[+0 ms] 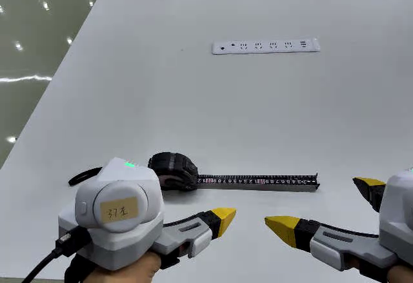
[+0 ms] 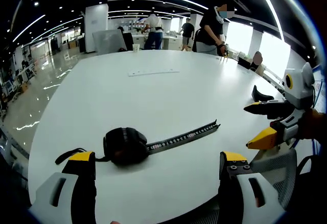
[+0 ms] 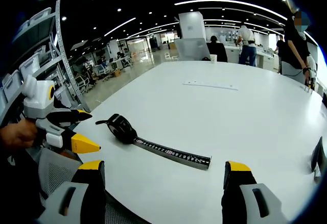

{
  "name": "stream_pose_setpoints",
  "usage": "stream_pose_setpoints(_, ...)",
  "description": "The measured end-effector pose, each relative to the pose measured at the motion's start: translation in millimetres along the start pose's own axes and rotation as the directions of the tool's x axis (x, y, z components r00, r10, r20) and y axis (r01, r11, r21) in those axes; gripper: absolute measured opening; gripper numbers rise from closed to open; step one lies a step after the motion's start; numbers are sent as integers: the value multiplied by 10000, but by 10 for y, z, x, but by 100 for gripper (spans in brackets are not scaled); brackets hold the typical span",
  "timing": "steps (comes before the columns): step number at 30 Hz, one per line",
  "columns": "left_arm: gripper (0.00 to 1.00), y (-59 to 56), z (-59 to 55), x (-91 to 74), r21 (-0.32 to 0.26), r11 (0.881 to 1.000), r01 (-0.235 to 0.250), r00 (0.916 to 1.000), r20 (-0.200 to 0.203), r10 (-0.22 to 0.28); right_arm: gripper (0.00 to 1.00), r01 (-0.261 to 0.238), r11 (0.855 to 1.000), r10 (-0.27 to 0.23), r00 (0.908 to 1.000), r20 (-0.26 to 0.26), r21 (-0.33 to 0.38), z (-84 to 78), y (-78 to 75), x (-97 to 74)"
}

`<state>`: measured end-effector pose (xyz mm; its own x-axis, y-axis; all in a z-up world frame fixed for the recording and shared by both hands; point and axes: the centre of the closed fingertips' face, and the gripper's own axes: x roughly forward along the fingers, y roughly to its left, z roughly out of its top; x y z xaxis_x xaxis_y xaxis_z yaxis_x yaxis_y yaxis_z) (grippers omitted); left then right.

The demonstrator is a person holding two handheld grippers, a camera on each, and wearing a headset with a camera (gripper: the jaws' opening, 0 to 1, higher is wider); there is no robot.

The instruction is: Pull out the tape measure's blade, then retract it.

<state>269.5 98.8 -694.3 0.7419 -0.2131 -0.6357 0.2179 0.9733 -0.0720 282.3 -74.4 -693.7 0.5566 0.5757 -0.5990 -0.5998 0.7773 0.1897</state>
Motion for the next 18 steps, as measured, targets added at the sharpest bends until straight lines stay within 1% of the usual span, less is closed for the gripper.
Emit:
stream_pose_setpoints(2, 99, 5, 18, 21, -74, 10000, -14, 10000, 38, 15, 96, -142, 9999, 142, 9999, -61, -94, -12, 12, 10)
stream_pose_setpoints(4, 98, 11, 41, 45, -115, 9999, -36, 10000, 82, 37, 96, -374, 9988, 375, 9993, 27, -326, 6, 36, 24)
stream_pose_setpoints(6, 98, 22, 59, 74, -224, 9997, -71, 9999, 94, 73, 95, -348, 9983, 345, 9994, -60, -460, 1, 16, 33)
stream_pose_setpoints(7, 98, 24, 69, 88, -201, 9998, -97, 9999, 102, 99, 95, -439, 9976, 434, 9990, -104, -539, -1, 14, 42)
stream_pose_setpoints(9, 98, 33, 77, 104, -125, 9998, -122, 9999, 83, 123, 95, -434, 9977, 429, 9990, -100, -518, 7, -5, 46)
stream_pose_setpoints(12, 97, 66, 67, 120, -107, 9998, -138, 9999, 25, 138, 93, -597, 9966, 589, 9981, -157, -560, 3, -12, 62)
stream_pose_setpoints(14, 97, 106, 59, 133, -93, 9998, -189, 9998, -35, 189, 92, -859, 9940, 841, 9960, -284, -684, -22, 4, 69)
stream_pose_setpoints(18, 97, 158, 70, 191, -82, 9997, -239, 9997, -90, 238, 91, -1121, 9894, 1073, 9927, -554, -923, -79, -5, 96)
